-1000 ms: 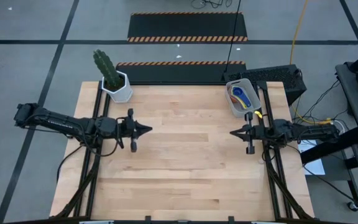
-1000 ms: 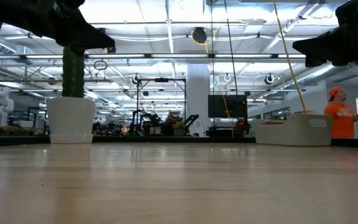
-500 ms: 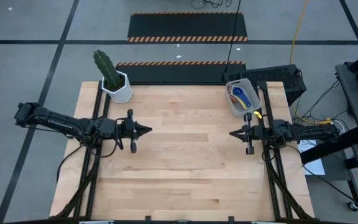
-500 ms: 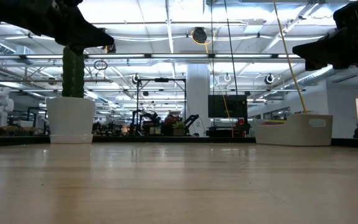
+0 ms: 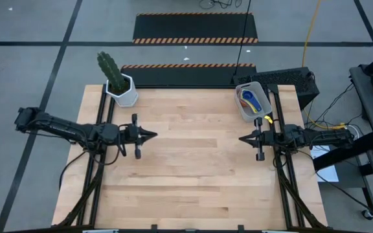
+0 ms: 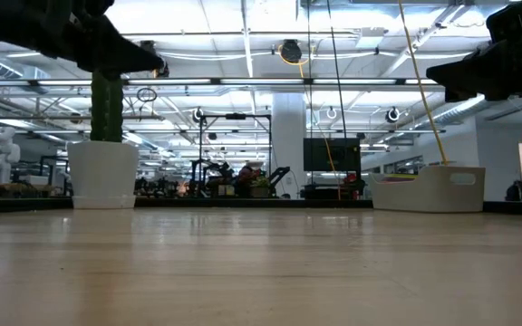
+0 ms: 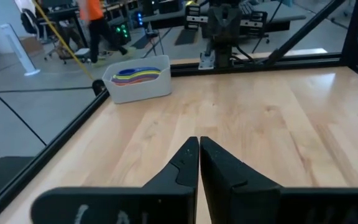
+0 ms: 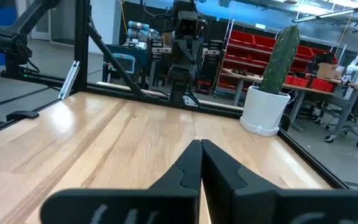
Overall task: Nest measuring cups in basket
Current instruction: Return to Home Position
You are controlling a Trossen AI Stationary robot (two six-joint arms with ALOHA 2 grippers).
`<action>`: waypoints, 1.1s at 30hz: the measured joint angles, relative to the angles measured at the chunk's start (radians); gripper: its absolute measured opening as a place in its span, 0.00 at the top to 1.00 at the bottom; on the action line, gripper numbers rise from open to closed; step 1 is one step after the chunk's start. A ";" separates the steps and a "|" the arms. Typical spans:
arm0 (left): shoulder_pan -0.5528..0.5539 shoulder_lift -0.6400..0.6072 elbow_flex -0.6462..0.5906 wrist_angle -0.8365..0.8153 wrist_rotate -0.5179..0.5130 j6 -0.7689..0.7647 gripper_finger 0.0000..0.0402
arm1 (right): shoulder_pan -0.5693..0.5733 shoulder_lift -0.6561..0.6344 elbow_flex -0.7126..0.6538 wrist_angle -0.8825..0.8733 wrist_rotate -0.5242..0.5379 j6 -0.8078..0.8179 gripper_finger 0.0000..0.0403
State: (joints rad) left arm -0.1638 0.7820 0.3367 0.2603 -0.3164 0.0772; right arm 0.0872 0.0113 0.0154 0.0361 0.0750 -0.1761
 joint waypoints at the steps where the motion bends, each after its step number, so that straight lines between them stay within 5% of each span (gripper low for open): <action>1: 0.001 -0.012 -0.013 0.004 0.000 0.000 0.96 | 0.000 0.000 0.000 0.000 0.000 0.000 1.00; 21: -0.037 -0.279 -0.225 0.111 0.002 -0.038 0.98 | 0.000 0.000 0.000 0.003 0.001 0.000 1.00; 33: -0.062 -0.301 -0.327 0.191 0.004 -0.065 0.99 | 0.000 0.000 0.000 0.004 0.001 0.000 1.00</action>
State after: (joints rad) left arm -0.2260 0.4808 0.0100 0.4518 -0.3126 0.0120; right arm 0.0872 0.0113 0.0151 0.0399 0.0761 -0.1761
